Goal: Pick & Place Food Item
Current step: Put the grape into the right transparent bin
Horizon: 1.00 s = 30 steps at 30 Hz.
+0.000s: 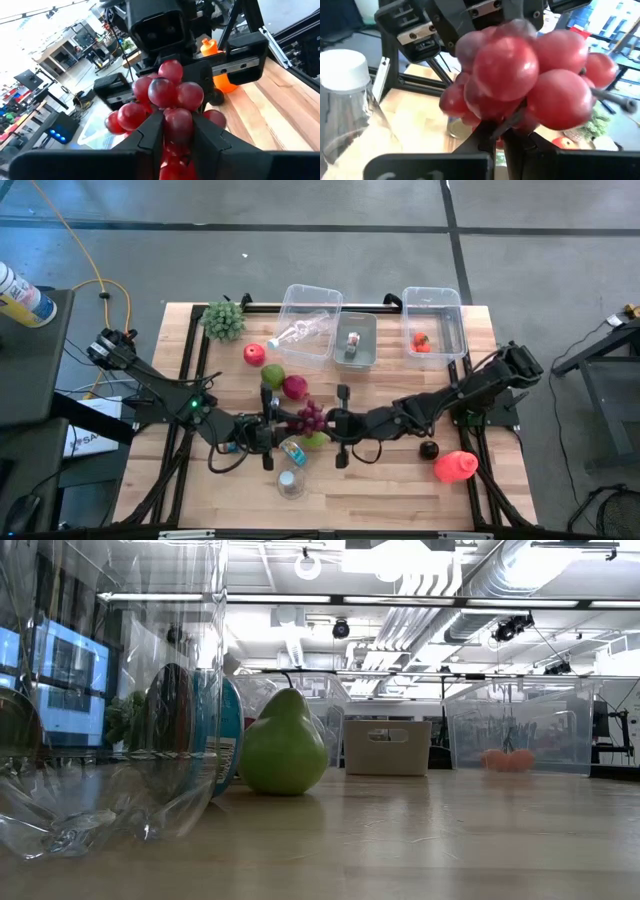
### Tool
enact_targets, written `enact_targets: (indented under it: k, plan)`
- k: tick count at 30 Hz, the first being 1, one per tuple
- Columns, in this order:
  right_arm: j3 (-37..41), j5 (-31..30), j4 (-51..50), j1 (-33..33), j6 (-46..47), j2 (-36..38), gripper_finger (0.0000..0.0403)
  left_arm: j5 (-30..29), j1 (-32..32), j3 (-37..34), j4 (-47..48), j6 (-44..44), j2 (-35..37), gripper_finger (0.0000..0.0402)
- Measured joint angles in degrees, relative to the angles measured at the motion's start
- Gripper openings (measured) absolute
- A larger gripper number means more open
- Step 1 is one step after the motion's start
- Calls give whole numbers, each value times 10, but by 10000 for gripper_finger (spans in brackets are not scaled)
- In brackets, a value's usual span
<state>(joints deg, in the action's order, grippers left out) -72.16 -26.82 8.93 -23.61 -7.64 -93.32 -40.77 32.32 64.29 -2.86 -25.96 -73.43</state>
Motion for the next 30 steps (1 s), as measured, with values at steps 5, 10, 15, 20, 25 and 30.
enact_targets:
  k: [5,10,15,20,25,30]
  plan:
    - [0,-38,-16,-19,-1,0,2,2,0,0,13,-31,0,79]
    - [0,-44,-25,-23,2,0,2,19,0,0,14,-40,0,113]
    - [0,-46,-27,-22,4,0,2,30,0,0,14,-39,0,203]
    - [0,-58,-42,-22,13,0,2,29,0,0,3,-39,0,273]
    - [0,-130,-89,-23,50,0,2,-33,9,0,-12,-73,0,293]
    - [0,-205,-193,-32,131,22,2,-80,22,0,-34,-66,0,294]
